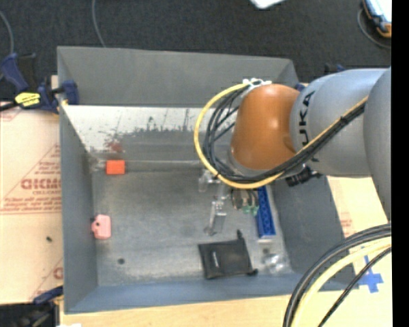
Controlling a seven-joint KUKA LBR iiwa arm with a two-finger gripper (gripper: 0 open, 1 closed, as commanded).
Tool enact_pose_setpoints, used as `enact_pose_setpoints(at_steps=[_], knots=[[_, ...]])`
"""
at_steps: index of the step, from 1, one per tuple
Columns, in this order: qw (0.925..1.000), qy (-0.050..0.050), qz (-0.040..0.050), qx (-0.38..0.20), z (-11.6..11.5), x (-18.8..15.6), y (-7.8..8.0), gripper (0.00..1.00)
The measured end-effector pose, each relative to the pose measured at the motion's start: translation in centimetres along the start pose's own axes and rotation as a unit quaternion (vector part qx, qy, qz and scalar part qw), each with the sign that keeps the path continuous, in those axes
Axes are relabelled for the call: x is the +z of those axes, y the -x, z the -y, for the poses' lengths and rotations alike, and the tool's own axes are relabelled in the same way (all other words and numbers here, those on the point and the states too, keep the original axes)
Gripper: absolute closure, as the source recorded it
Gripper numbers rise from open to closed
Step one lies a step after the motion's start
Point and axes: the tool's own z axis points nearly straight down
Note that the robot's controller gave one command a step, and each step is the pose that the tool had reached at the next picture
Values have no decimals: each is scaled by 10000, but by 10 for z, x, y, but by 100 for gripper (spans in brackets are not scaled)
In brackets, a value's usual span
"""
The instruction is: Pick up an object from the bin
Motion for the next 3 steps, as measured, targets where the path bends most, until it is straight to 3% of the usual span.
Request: enact_pose_setpoints(at_steps=[1, 2, 3], knots=[[9999, -11, -25, 122, 52, 70, -8, 0], [9942, -2, 2, -1076, 56, 64, -30, 0], [9975, -7, 12, 709, 70, 66, -23, 0]])
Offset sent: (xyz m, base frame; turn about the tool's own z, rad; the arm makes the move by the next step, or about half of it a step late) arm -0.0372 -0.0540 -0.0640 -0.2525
